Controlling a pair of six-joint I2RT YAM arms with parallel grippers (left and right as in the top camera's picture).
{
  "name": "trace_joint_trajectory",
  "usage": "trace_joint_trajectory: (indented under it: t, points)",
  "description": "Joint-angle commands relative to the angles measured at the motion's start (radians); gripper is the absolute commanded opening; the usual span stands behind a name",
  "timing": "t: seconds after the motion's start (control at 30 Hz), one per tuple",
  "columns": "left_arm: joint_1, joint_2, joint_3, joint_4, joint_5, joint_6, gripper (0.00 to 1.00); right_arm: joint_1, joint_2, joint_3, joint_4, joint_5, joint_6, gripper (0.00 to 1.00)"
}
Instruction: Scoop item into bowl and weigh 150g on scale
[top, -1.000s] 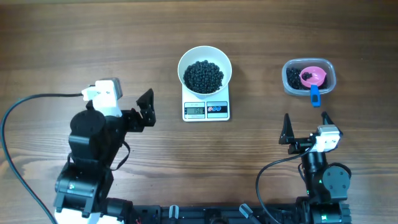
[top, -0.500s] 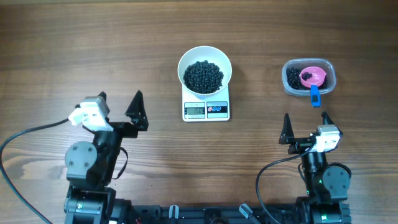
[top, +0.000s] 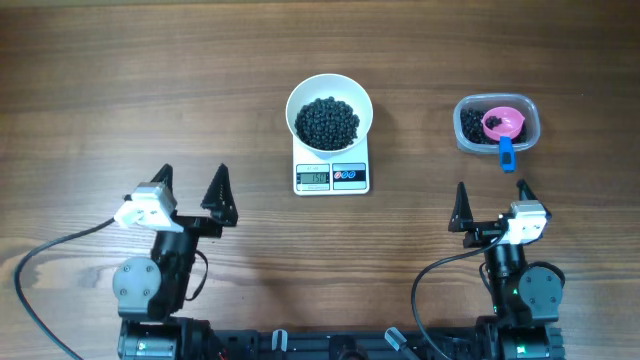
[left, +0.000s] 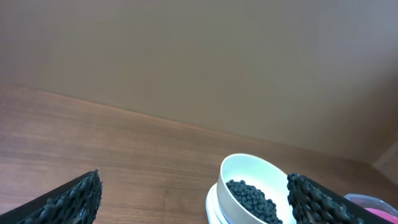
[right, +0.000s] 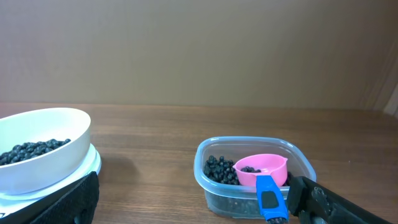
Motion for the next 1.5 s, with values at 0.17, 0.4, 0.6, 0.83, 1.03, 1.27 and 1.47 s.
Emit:
trace_joint_trajectory:
  t: [0.17,0.4,0.6,0.83,1.03,1.27,1.47]
  points:
    - [0.009,-0.13,-0.109,0.057,0.016,-0.009,1.0,-0.005,-0.012,-0.001,0.002,-0.015,-0.016,1.0]
    - [0.016,-0.134,-0.121,0.068,0.016,-0.009,1.0,-0.005,-0.012,-0.001,0.002,-0.015,-0.017,1.0]
    - [0.041,-0.145,-0.131,0.077,0.024,-0.009,1.0,-0.005,-0.012,-0.001,0.002,-0.015,-0.017,1.0]
    - [0.041,-0.293,-0.24,0.13,0.024,-0.009,1.0,-0.005,-0.012,-0.001,0.002,-0.015,-0.017,1.0]
    - [0.041,-0.292,-0.249,0.121,0.023,-0.009,1.0,-0.005,-0.012,-0.001,0.002,-0.015,-0.017,1.0]
    - [0.041,-0.292,-0.249,-0.032,0.023,-0.004,1.0,-0.005,-0.012,-0.001,0.002,-0.015,-0.017,1.0]
    - [0.041,-0.292,-0.249,-0.105,0.027,0.163,1.0,-0.005,-0.012,-0.001,0.002,-0.015,-0.016,1.0]
